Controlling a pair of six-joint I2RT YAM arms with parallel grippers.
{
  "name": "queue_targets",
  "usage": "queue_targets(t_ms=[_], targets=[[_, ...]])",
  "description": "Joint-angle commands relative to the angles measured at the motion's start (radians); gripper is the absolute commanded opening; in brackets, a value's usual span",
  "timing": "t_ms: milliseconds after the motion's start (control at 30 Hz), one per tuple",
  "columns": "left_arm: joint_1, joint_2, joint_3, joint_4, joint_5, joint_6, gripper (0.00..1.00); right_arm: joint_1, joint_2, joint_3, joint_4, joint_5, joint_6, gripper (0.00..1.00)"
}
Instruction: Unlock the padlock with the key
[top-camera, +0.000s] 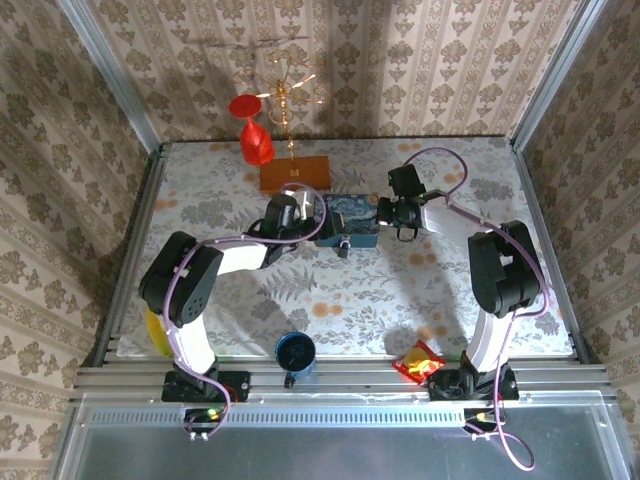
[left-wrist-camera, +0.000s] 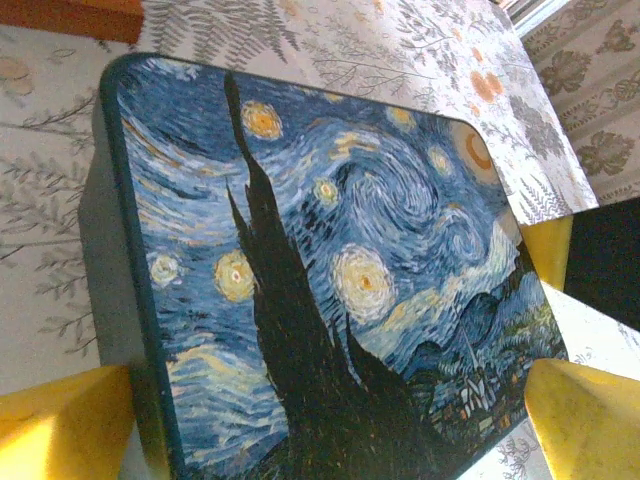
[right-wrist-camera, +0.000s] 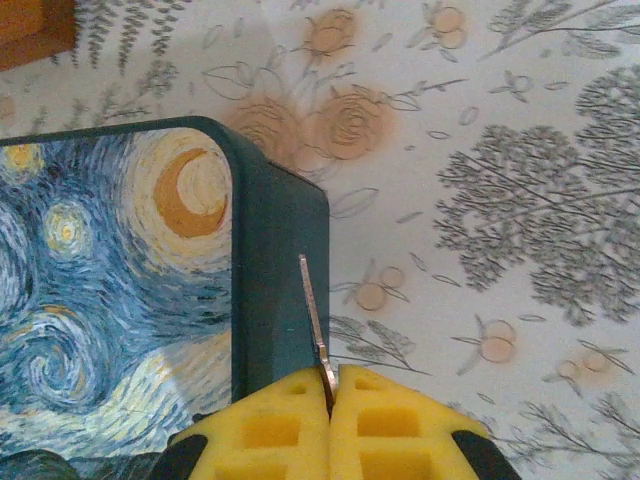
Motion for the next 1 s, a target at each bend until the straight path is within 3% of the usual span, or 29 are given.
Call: queue_targets(t_ms=[0, 233, 467, 600, 800, 967], targets=[[-0.027, -0.061, -0.059, 0.043, 0.028, -0.055, 1.00, 0.045, 0.052, 0.027, 0.058, -0.205, -0.019, 0.00], [-0.027, -0.208, -0.176, 0.007, -0.145, -0.084, 1.00, 0.081, 0.056, 0.034, 0.081, -0.228, -0.002, 0.00], [-0.029, -0.389, -0.198, -0.269, -0.348, -0.088, 1.00, 0.053, 0.004, 0.026, -0.002, -0.088, 0.010, 0.00], [-0.055, -0.495, -0.250, -0.320, -0.437, -0.123, 1.00, 0.038, -0.045, -0.013, -0.013, -0.046, 0.027, 0.00], [-0.178, -0.571, -0.258, -0.427, -0.578, -0.108, 1.00, 0.036, -0.158, -0.125, -0.032, 0.053, 0.076, 0.00], [-0.302, -0.485, -0.193, -0.527, -0.664, -0.123, 0.97, 0.036, -0.265, -0.255, -0.018, 0.057, 0.114, 0.00]])
